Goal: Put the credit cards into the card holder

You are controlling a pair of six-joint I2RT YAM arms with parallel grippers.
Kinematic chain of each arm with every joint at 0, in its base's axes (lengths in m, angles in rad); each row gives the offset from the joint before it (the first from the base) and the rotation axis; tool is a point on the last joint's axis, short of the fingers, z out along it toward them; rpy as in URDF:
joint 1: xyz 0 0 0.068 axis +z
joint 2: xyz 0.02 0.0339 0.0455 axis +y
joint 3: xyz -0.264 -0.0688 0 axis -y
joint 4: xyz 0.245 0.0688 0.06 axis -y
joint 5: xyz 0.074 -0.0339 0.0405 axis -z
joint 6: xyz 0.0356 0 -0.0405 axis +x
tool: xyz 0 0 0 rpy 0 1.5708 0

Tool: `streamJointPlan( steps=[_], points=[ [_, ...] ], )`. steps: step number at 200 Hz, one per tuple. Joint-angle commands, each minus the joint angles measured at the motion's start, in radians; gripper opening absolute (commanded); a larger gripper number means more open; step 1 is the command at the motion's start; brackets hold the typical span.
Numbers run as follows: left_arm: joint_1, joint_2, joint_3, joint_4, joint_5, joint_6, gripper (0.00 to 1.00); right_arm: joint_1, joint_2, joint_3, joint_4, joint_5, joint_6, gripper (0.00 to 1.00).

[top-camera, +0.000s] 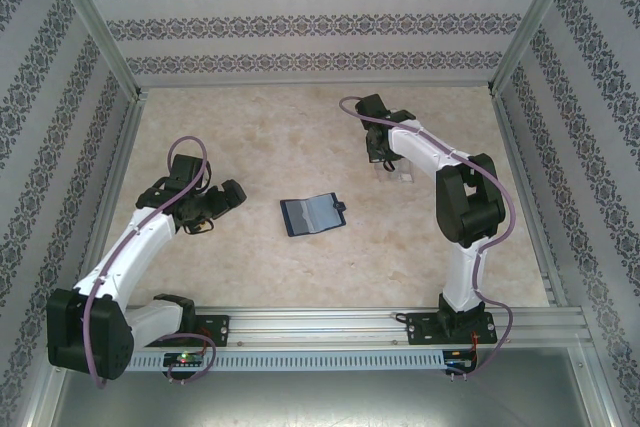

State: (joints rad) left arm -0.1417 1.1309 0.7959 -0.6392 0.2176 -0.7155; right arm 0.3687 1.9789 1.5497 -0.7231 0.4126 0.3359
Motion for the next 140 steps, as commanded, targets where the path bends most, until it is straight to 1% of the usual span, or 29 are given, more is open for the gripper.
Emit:
streamJointPlan(
  steps=[1, 72, 114, 140],
  points=[
    [0.01, 0.005, -0.003, 0.026, 0.007, -0.007, 1.0, -0.002, -0.028, 0.032, -0.027, 0.008, -0.008, 0.0],
    [0.01, 0.016, 0.007, 0.025, 0.006, -0.004, 1.0, -0.001, -0.037, 0.037, -0.035, 0.006, -0.009, 0.0],
    [0.01, 0.03, 0.009, 0.029, 0.005, -0.002, 1.0, 0.001, -0.079, 0.017, -0.022, 0.012, 0.003, 0.0],
    [0.01, 0.034, 0.007, 0.031, 0.011, -0.002, 1.0, -0.001, -0.098, 0.006, -0.012, -0.013, 0.003, 0.0]
  ],
)
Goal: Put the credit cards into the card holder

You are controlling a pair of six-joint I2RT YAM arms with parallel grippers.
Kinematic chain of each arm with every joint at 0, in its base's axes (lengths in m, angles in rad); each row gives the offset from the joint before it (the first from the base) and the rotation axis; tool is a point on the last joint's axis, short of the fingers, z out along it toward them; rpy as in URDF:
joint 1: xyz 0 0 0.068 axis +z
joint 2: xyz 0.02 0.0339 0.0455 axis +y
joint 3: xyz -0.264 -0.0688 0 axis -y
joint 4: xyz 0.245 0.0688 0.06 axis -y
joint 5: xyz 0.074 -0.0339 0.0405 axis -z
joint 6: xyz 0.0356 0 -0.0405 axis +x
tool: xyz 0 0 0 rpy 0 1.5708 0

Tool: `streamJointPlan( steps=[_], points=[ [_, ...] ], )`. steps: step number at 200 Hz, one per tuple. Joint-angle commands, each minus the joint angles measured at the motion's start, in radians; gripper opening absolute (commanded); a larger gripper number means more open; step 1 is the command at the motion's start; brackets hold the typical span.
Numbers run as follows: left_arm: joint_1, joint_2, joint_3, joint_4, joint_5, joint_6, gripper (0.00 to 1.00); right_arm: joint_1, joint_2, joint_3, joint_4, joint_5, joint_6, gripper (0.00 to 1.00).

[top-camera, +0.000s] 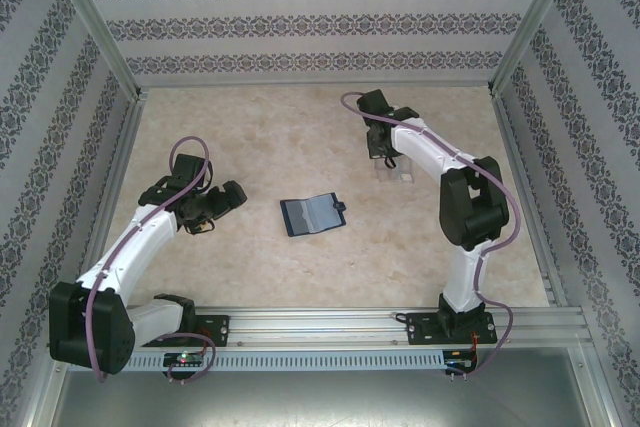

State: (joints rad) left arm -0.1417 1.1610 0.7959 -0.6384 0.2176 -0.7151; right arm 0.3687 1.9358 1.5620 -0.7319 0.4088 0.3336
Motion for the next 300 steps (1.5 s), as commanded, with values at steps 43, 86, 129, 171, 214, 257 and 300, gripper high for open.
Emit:
streamJointPlan(
  steps=[43, 86, 129, 171, 214, 257, 300],
  points=[
    [0.01, 0.005, -0.002, 0.052, 0.038, -0.011, 1.0, -0.006, -0.06, -0.018, 0.01, -0.03, 0.014, 0.0],
    [0.009, 0.006, -0.009, 0.069, 0.062, -0.015, 1.0, -0.021, -0.083, -0.052, 0.05, -0.111, 0.024, 0.0],
    [0.008, 0.004, -0.013, 0.07, 0.067, -0.014, 1.0, -0.027, -0.045, -0.047, 0.048, -0.168, 0.03, 0.0],
    [0.008, -0.016, -0.024, 0.062, 0.064, -0.013, 1.0, -0.031, 0.006, -0.013, 0.019, -0.145, 0.033, 0.07],
    [0.008, -0.027, -0.023, 0.049, 0.06, -0.008, 1.0, -0.024, 0.035, 0.011, -0.003, -0.11, 0.018, 0.22],
    [0.008, -0.045, -0.028, 0.04, 0.049, -0.01, 1.0, 0.001, 0.077, 0.047, -0.036, -0.042, 0.004, 0.26],
    [0.008, -0.049, -0.027, 0.034, 0.045, -0.008, 1.0, 0.014, 0.094, 0.077, -0.061, 0.008, -0.001, 0.07]
  ],
)
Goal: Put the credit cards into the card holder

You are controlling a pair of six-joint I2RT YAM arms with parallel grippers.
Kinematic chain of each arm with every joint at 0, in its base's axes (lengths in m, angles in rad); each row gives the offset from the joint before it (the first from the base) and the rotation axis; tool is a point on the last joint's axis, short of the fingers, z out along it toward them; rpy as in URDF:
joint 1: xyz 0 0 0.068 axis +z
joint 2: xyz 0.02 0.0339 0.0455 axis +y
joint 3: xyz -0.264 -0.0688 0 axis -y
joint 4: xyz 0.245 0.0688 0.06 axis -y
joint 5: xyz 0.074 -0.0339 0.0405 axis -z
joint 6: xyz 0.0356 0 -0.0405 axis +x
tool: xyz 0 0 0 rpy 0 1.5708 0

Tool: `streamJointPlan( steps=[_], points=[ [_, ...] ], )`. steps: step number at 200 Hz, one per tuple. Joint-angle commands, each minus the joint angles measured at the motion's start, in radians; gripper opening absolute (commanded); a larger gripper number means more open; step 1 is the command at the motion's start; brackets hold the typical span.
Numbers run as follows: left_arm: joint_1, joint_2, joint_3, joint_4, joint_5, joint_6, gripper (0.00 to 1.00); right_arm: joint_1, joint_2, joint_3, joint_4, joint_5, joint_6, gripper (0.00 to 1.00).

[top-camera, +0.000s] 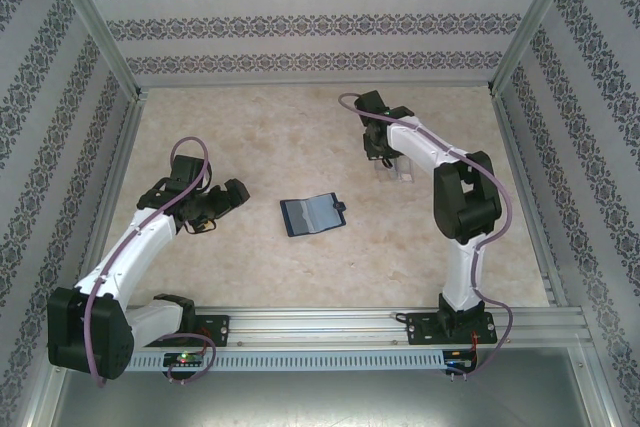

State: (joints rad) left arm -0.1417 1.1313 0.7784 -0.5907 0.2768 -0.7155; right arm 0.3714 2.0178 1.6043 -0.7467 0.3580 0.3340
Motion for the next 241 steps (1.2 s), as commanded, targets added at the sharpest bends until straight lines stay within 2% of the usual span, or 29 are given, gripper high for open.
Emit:
streamJointPlan(
  steps=[1, 11, 65, 95, 138, 177, 216, 241],
  points=[
    [0.009, -0.018, -0.009, -0.013, -0.014, -0.007, 1.0, 0.011, 0.011, 0.035, -0.048, 0.059, 0.0, 0.06],
    [0.01, -0.019, -0.008, -0.015, -0.015, -0.007, 0.99, 0.013, 0.004, 0.038, -0.055, 0.06, -0.002, 0.0],
    [0.008, -0.021, 0.005, -0.017, 0.006, -0.012, 1.0, 0.045, -0.102, 0.028, -0.063, 0.091, -0.017, 0.0],
    [0.009, -0.024, 0.014, 0.003, 0.071, -0.007, 1.0, 0.046, -0.231, -0.042, 0.001, 0.009, -0.008, 0.0],
    [0.002, -0.048, 0.014, 0.069, 0.166, -0.016, 1.0, 0.046, -0.415, -0.188, 0.111, -0.274, -0.064, 0.0],
    [-0.061, -0.033, -0.026, 0.149, 0.165, -0.042, 1.0, 0.031, -0.497, -0.329, 0.171, -0.611, -0.021, 0.0],
    [-0.147, 0.096, -0.012, 0.171, 0.135, -0.044, 0.99, 0.041, -0.515, -0.517, 0.293, -0.817, 0.058, 0.0],
    [-0.231, 0.144, 0.018, 0.144, 0.121, -0.054, 0.96, 0.068, -0.52, -0.62, 0.375, -0.85, 0.102, 0.0]
  ],
)
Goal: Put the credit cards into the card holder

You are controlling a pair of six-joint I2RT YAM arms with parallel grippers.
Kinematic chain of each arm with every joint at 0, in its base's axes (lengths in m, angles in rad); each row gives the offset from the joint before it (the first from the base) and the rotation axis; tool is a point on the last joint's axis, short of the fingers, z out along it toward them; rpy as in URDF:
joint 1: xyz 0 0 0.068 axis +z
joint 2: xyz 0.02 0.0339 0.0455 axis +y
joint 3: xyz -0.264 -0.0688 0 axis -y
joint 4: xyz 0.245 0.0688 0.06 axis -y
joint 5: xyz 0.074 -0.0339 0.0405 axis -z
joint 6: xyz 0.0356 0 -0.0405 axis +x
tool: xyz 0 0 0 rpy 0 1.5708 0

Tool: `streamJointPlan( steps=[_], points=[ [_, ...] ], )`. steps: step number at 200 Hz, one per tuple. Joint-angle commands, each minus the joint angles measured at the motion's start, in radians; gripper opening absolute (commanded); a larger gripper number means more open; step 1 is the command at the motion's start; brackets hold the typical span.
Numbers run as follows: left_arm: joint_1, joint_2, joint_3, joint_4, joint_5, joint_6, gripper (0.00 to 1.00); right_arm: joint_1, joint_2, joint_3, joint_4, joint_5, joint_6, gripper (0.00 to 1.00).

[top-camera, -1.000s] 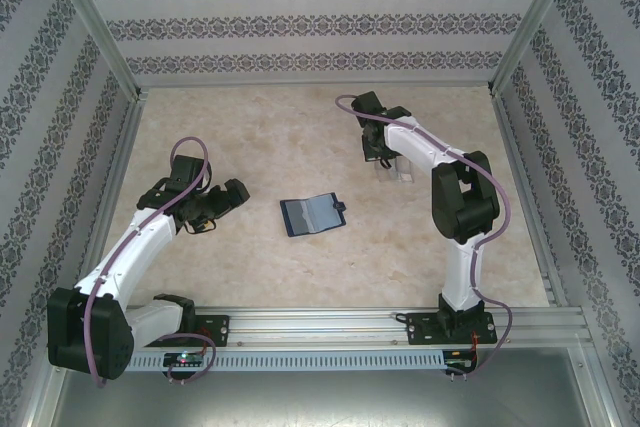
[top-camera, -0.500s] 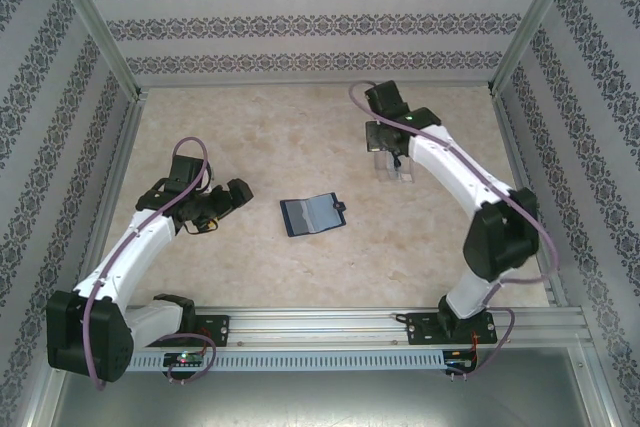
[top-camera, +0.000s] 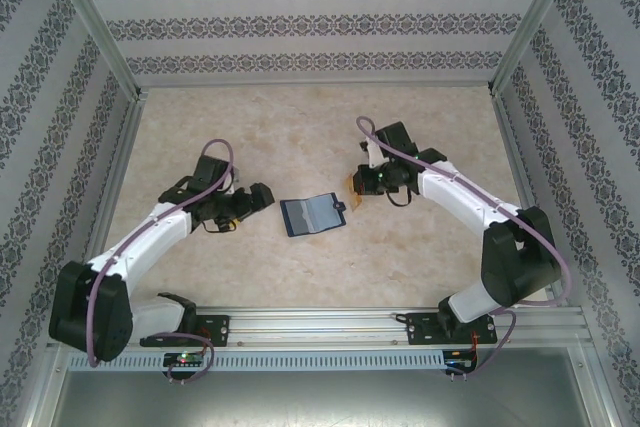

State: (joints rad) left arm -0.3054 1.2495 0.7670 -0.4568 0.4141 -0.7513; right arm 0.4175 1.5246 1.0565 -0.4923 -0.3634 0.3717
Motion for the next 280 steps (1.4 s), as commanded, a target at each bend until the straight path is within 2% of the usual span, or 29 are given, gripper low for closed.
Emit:
streamJointPlan(
  steps=[1, 21, 40, 68, 97, 148, 194, 217, 247, 280],
  points=[
    [-0.072, 0.027, 0.03, 0.005, -0.019, -0.019, 0.96, 0.023, -0.027, -0.078, 0.125, -0.133, 0.066, 0.0],
    [-0.135, 0.04, 0.04, -0.045, -0.063, 0.002, 0.95, 0.032, -0.039, -0.161, 0.203, -0.201, 0.107, 0.0],
    [-0.15, 0.082, 0.03, -0.017, -0.058, -0.006, 0.91, 0.033, -0.036, -0.201, 0.258, -0.224, 0.13, 0.0],
    [-0.182, 0.204, 0.1, -0.031, -0.061, 0.0, 0.75, 0.058, -0.005, -0.224, 0.4, -0.254, 0.214, 0.0],
    [-0.198, 0.274, 0.164, -0.078, -0.087, 0.029, 0.69, 0.103, 0.046, -0.206, 0.436, -0.223, 0.212, 0.0],
    [-0.198, 0.355, 0.197, -0.075, -0.125, 0.042, 0.45, 0.131, 0.103, -0.212, 0.526, -0.158, 0.139, 0.0],
    [-0.198, 0.413, 0.211, -0.072, -0.145, 0.056, 0.41, 0.128, 0.164, -0.212, 0.528, -0.129, 0.147, 0.0],
    [-0.198, 0.432, 0.214, -0.063, -0.146, 0.067, 0.34, 0.126, 0.213, -0.207, 0.555, -0.162, 0.163, 0.0],
    [-0.198, 0.446, 0.223, -0.068, -0.147, 0.074, 0.33, 0.127, 0.244, -0.209, 0.602, -0.208, 0.211, 0.0],
    [-0.198, 0.48, 0.247, -0.09, -0.148, 0.087, 0.21, 0.13, 0.235, -0.215, 0.629, -0.229, 0.255, 0.0]
  ],
)
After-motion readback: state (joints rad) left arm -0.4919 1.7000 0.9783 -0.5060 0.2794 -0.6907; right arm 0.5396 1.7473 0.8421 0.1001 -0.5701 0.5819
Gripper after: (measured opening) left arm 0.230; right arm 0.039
